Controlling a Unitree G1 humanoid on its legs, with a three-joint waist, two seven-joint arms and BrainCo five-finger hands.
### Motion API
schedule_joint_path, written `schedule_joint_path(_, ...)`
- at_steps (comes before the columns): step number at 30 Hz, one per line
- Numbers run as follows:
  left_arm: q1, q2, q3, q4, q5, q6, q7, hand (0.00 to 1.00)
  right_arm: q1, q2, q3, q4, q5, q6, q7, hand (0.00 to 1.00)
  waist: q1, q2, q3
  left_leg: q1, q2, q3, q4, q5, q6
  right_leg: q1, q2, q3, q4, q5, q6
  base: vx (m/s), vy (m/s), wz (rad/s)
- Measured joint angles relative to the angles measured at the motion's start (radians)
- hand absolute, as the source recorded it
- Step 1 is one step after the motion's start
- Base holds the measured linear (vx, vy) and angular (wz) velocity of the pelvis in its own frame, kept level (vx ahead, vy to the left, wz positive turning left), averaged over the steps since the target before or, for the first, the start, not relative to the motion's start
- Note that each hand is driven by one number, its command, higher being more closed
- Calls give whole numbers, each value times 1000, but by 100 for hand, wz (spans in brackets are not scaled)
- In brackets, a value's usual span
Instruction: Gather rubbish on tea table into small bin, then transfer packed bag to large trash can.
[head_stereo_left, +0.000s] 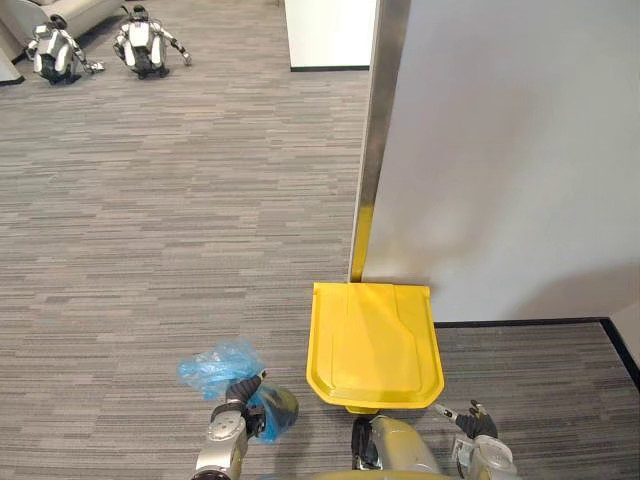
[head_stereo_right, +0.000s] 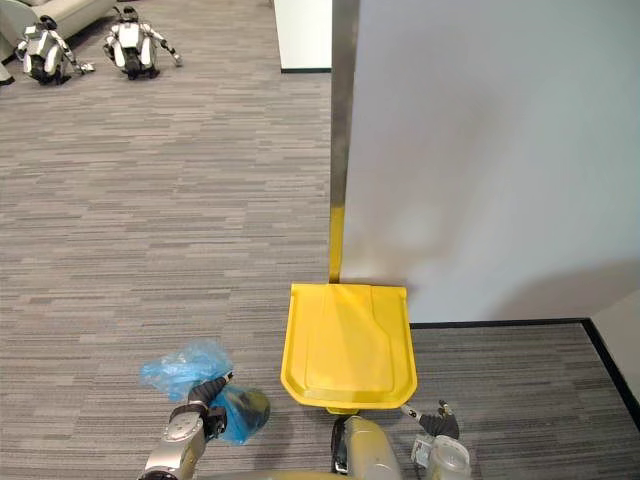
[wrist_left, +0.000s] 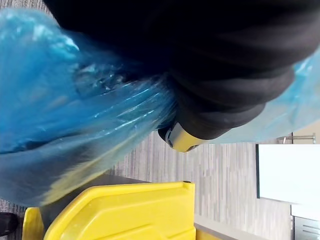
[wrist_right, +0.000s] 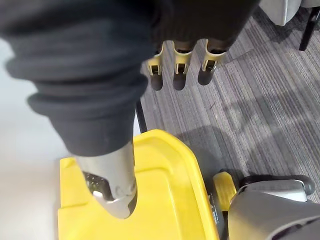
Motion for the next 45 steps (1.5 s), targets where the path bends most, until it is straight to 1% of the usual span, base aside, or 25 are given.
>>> schedule_joint_path(2, 5, 9, -3, 10, 0, 0, 0, 100, 7, 7, 7, 0, -9, 0, 0, 0, 7, -34, 21, 4, -25, 13, 38, -3, 9, 22, -23, 7, -16, 28, 19, -248, 64, -14)
schedule_joint_path(3, 6, 11, -3, 10, 0, 0, 0, 100, 13, 7, 13, 0, -10, 0, 1, 0, 7, -40, 26, 0, -27, 25, 58, -6, 14, 30, -31, 4, -23, 34, 30, -294, 92, -18)
schedule_joint_path(4, 6, 11, -3, 10, 0, 0, 0, 100, 31, 6, 21, -1, -16, 0, 1, 0, 7, -60, 31, -22, -33, 40, 92, -9, 20, 38, -41, -3, -56, 63, 62, -317, 109, -17)
schedule_joint_path(5, 4, 10, -3, 9, 0, 0, -1, 100, 37, 5, 21, -3, -16, 0, 1, 0, 11, -18, 26, -51, -6, 44, 89, 2, 40, 45, -39, -22, -107, 85, 72, -310, 93, -23)
schedule_joint_path(6, 2, 2, -3, 6, 0, -2, 0, 100, 42, 7, 21, -7, -16, 0, 1, 0, 18, -27, 23, -65, -4, 59, 80, 14, 47, 16, -46, -26, -62, 75, 61, -298, 55, -17)
schedule_joint_path(7, -6, 4, 2, 7, -1, -1, 2, 100, 52, 7, 17, -2, -16, 2, 2, 0, 22, -37, 25, -90, -6, 62, 77, 39, 48, -20, -65, -11, 105, 30, 39, -254, 20, -10)
schedule_joint_path(8, -4, 2, 1, 7, -1, 0, 1, 100, 66, 6, 7, -2, -16, 2, 1, 0, 22, -39, 24, -100, -3, 60, 57, 68, 41, -7, -85, 0, 218, -14, 52, -238, 14, 1)
schedule_joint_path(9, -2, 1, 2, 6, -1, 0, 1, 100, 68, 6, 2, 0, -16, 2, 1, 0, 24, -38, 24, -104, 0, 60, 47, 79, 38, 11, -98, 1, 253, -37, 62, -196, -39, -4)
schedule_joint_path(10, 5, 2, 3, 6, -2, 1, 1, 100, 67, 6, 2, 1, -15, 0, 1, 0, 26, -35, 20, -116, 10, 62, 37, 92, 30, 64, -122, 0, 267, -79, 79, -120, -69, -24)
schedule_joint_path(11, 16, 2, 17, 6, -2, 3, 2, 100, 65, 8, 15, 3, -15, -2, 1, 0, 30, -52, 6, -123, 10, 80, 26, 99, 20, 140, -147, 8, 170, -122, 117, -88, -141, -39)
schedule_joint_path(12, 19, 13, 30, 8, -2, 5, 1, 100, 56, 10, 17, 10, -15, -2, 1, 0, 33, -76, -10, -135, 6, 92, 24, 105, 11, 163, -139, 14, 85, -161, 141, -23, -131, -58)
schedule_joint_path(13, 17, 6, 49, 19, -3, 12, 2, 100, 36, 4, 13, 27, -15, -5, 0, 0, 42, -59, -15, -149, 12, 110, 8, 116, -4, 181, -112, 7, -14, -176, 85, -39, -164, -68)
schedule_joint_path(14, 21, -22, 49, 47, -3, 19, -1, 100, 3, -24, 5, 65, -15, -8, -1, 0, 34, -11, -23, -153, 29, 94, -33, 140, 11, 182, -62, 16, -96, -116, 71, -40, -87, -67)
schedule_joint_path(16, 32, -33, 43, 52, -4, 20, -1, 100, -11, -43, 4, 101, -15, -7, -1, 0, 31, 15, -39, -152, 29, 82, -72, 168, 20, 185, -37, 23, -157, -79, 61, -10, -37, -26)
schedule_joint_path(17, 24, -24, 40, 64, -5, 20, -1, 100, -4, -52, -5, 124, -15, -6, -1, 0, 19, 24, -42, -150, 32, 84, -89, 192, 21, 204, -32, 6, -193, -62, 55, 8, -24, 12)
schedule_joint_path(20, 15, -2, 38, 64, -5, 18, -1, 100, 7, -58, -24, 157, -6, -6, -2, 0, 18, 24, -42, -154, 39, 89, -82, 211, 8, 252, -31, -30, -246, -38, 56, -15, -3, 38)
schedule_joint_path(22, 18, 21, 27, 64, -5, 19, -1, 100, 7, -56, -24, 157, -4, -7, -1, 0, 20, 16, -43, -173, 37, 101, -66, 224, 14, 263, -37, -43, -276, -19, 62, -46, 40, 30)
schedule_joint_path(23, 17, 35, 18, 64, -6, 19, -1, 100, -2, -54, -24, 157, 2, -7, -1, 0, 20, 5, -37, -187, 24, 105, -60, 249, 26, 273, -49, -54, -299, -2, 63, -70, 35, 32)
schedule_joint_path(26, 20, 41, 9, 65, -6, 19, -1, 100, -24, -56, -27, 158, 5, -7, -2, 0, 26, -8, -36, -204, -8, 106, -88, 325, 42, 290, -66, -64, -363, 43, 67, -93, 8, 29)
schedule_joint_path(27, 21, 40, 6, 65, -7, 19, -1, 100, -31, -57, -26, 158, 5, -8, -2, 0, 25, -7, -35, -204, -11, 106, -100, 339, 45, 292, -65, -66, -375, 54, 65, -106, -14, 12)
schedule_joint_path(29, 23, 40, -1, 67, -10, 18, -1, 100, -63, -57, -26, 183, 6, -11, -2, 0, 25, 11, -29, -188, -5, 106, -148, 362, 43, 297, -57, -66, -409, 86, 61, -124, 15, -1)
schedule_joint_path(33, 25, 40, 0, 87, -8, 16, -1, 100, -60, -59, -27, 194, 4, -10, -3, 0, 21, 43, -18, -129, 19, 116, -243, 351, 44, 313, -25, -53, -443, 100, 76, -171, 7, -11)
schedule_joint_path(35, 26, 40, -1, 92, -7, 16, -1, 100, -40, -60, -26, 194, 4, -9, -3, 0, 15, 43, -14, -134, 13, 121, -252, 344, 45, 324, -13, -21, -475, 110, 89, -195, 35, -8)
schedule_joint_path(39, 31, 42, 0, 136, -4, 15, 0, 100, -23, -63, -22, 193, 4, -7, -3, 0, -2, 44, -15, -141, 2, 134, -252, 339, 52, 327, -14, 10, -509, 112, 92, -70, 47, -13)
schedule_joint_path(45, 50, 43, -2, 144, -1, 16, -1, 100, -17, -66, -21, 193, 1, -4, -2, 0, -4, 47, -15, -131, -8, 157, -253, 330, 56, 320, -13, 62, -519, 112, 92, 50, 24, -12)
